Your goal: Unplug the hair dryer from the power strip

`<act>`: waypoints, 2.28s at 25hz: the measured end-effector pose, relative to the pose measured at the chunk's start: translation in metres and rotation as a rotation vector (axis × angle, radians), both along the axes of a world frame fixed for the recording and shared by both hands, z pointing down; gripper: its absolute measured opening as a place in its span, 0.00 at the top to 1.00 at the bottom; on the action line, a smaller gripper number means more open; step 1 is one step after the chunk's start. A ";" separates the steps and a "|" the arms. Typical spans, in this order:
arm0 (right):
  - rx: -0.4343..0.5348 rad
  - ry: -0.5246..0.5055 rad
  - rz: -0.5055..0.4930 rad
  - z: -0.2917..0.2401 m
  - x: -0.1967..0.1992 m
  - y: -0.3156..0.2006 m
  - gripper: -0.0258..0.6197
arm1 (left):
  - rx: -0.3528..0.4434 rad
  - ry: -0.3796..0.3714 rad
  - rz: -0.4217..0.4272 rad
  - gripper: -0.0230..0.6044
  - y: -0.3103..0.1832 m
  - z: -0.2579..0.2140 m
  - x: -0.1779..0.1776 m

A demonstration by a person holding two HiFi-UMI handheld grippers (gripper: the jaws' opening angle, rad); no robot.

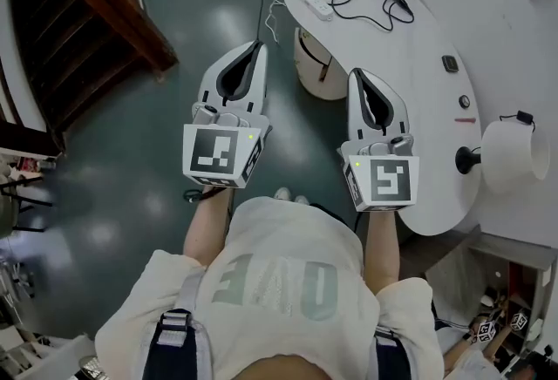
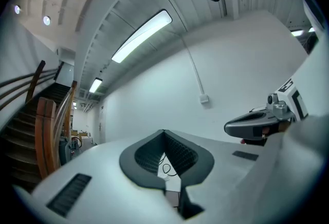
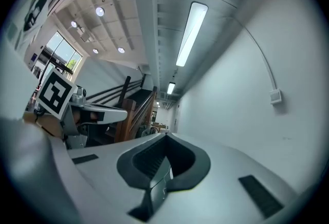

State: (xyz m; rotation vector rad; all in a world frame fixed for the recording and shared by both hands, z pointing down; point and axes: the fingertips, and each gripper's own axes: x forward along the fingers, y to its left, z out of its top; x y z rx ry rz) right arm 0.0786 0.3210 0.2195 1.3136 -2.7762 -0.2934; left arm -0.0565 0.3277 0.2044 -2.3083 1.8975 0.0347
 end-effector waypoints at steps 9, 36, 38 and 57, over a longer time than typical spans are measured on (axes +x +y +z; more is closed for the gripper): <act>-0.056 -0.078 -0.009 0.007 -0.002 -0.015 0.96 | 0.008 0.008 0.027 0.96 -0.015 0.004 -0.015; 0.020 -0.119 -0.188 -0.032 -0.062 -0.373 0.96 | 0.050 -0.026 -0.007 0.96 -0.363 -0.020 -0.054; -0.001 -0.134 -0.182 -0.028 -0.065 -0.388 0.96 | 0.036 -0.026 -0.013 0.96 -0.377 -0.017 -0.055; -0.120 -0.106 -0.170 0.001 -0.086 -0.450 0.96 | -0.126 -0.359 0.340 0.85 -0.493 0.041 -0.043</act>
